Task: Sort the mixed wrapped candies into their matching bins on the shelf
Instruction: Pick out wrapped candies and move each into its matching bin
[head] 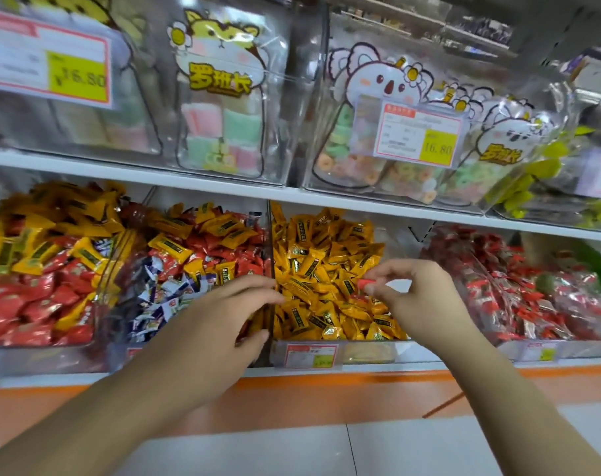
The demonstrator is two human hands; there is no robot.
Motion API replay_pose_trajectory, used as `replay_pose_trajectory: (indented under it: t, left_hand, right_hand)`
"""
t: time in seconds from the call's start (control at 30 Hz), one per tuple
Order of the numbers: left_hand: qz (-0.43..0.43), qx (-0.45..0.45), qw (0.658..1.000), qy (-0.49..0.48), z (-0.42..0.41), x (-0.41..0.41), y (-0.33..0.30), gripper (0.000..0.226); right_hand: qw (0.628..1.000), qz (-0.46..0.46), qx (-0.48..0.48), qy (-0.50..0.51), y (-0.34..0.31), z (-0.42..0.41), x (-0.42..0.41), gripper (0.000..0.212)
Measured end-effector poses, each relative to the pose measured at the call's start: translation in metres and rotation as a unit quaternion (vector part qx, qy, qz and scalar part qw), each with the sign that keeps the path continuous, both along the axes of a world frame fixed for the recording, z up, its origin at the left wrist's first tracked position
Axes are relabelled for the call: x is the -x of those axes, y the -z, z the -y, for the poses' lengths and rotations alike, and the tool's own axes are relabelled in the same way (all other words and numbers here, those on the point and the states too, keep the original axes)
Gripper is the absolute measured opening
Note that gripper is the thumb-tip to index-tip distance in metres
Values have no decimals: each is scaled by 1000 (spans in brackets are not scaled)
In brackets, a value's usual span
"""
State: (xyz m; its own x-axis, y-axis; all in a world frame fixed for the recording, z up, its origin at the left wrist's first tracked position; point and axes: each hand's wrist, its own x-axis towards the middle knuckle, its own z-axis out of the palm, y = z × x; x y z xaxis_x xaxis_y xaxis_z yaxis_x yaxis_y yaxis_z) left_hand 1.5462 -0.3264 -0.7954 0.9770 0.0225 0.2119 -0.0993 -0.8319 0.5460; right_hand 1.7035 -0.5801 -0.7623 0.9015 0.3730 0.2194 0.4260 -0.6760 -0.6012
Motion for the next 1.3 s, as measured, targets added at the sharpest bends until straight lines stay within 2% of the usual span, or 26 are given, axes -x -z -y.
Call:
replay_pose_trajectory:
  t: [0.1, 0.2, 0.3, 0.53, 0.63, 0.67, 0.77, 0.83, 0.9, 1.03, 1.1, 1.2, 1.3]
  left_hand:
    - [14, 32, 999, -37, -5, 7, -8, 41]
    - [19, 86, 994, -61, -10, 17, -20, 42]
    - [31, 124, 988, -83, -19, 29, -31, 27]
    - [35, 61, 980, -186, -72, 55, -48, 15]
    - [53, 14, 962, -267, -106, 62, -54, 15]
    - [47, -4, 955, -294, -117, 64, -54, 17]
    - [3, -63, 940, -335, -133, 65, -51, 49]
    - [8, -51, 951, -306, -125, 62, -51, 53]
    - [12, -51, 966, -254, -109, 57, -49, 51]
    - [-4, -31, 992, -121, -76, 42, -35, 55]
    - [-14, -26, 997, -71, -59, 32, -27, 58]
    - [-24, -15, 999, -32, -35, 18, -20, 62]
    - [-32, -24, 999, -2, -19, 7, -15, 63]
  right_hand:
    - [995, -40, -76, -59, -13, -40, 35, 12]
    - [986, -63, -114, -102, -16, -74, 61, 11]
    - [980, -74, -127, -136, -18, -100, 77, 12]
    - [960, -113, -165, -196, -21, -143, 96, 12]
    - [963, -111, -155, -189, -23, -148, 93, 12]
    - [967, -103, -146, -181, -22, -146, 87, 13]
    - [987, -37, -79, -132, -16, -129, 61, 26]
    - [996, 25, 16, -90, -9, -111, 39, 32]
    - [991, 43, 107, -70, 0, -93, 19, 43]
    - [973, -23, 198, -118, 27, -75, -6, 77]
    - [960, -56, 234, -142, 41, -75, -10, 85]
    - [955, -16, 267, -128, 53, -75, -15, 81]
    - [967, 10, 241, -86, 58, -66, -26, 55]
